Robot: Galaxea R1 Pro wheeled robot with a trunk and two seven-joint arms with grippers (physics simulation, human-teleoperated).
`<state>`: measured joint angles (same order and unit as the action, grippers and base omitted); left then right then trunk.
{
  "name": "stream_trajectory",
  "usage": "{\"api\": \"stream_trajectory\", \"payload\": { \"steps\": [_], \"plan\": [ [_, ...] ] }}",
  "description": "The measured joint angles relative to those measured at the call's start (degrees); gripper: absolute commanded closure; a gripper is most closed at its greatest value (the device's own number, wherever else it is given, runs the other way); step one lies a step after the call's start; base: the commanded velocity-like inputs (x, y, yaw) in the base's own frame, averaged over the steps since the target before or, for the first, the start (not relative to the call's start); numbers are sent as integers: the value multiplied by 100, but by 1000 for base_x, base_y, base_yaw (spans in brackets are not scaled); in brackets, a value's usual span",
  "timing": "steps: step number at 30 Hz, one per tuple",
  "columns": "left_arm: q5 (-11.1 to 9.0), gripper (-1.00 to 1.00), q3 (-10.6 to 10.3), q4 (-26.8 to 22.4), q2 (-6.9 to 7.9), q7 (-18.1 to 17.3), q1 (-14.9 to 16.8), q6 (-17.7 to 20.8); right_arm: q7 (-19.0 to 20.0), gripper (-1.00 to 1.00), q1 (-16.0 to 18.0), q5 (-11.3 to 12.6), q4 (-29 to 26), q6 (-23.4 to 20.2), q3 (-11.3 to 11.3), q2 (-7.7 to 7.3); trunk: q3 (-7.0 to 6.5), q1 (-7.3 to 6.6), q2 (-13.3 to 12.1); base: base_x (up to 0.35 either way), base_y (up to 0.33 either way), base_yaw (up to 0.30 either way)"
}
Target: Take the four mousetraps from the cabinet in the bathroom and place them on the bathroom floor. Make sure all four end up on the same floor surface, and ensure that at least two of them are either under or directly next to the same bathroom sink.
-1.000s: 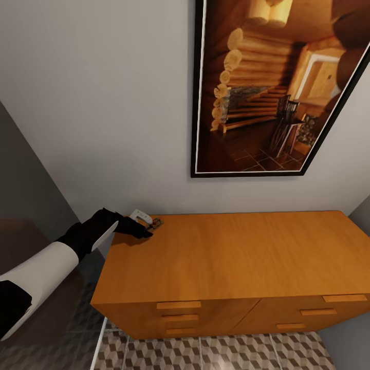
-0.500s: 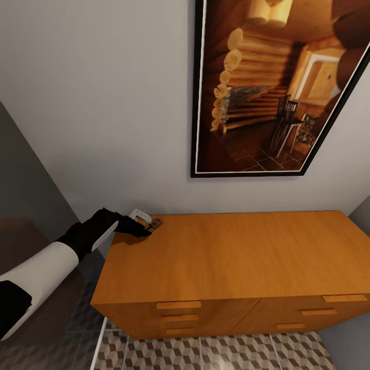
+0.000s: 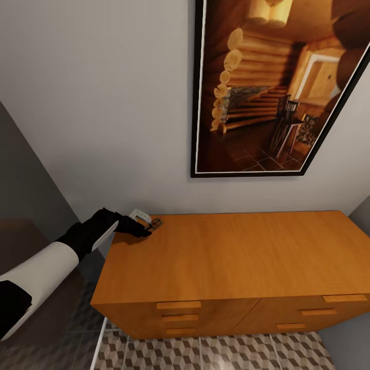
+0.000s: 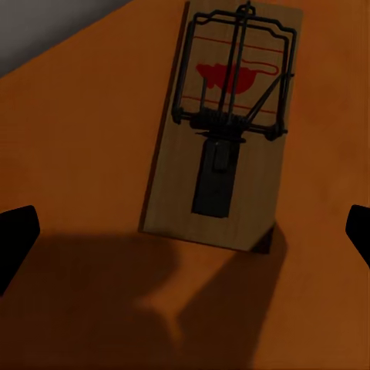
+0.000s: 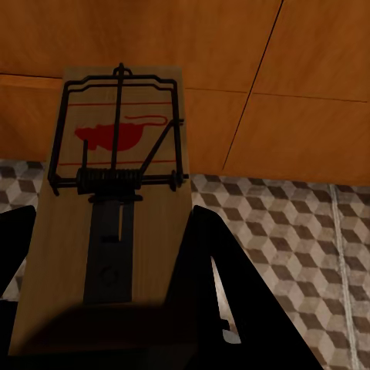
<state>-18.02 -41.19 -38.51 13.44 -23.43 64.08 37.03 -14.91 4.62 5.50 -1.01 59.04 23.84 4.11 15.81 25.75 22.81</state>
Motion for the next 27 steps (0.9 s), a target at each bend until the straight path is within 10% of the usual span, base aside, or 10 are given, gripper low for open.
{"api": "stream_trajectory", "payload": {
  "steps": [27],
  "plan": [
    [0,-100,-4,18,-4,1,0,1,0,100,0,0,0,7,0,0,47,0,0,0,0,0]
  ]
}}
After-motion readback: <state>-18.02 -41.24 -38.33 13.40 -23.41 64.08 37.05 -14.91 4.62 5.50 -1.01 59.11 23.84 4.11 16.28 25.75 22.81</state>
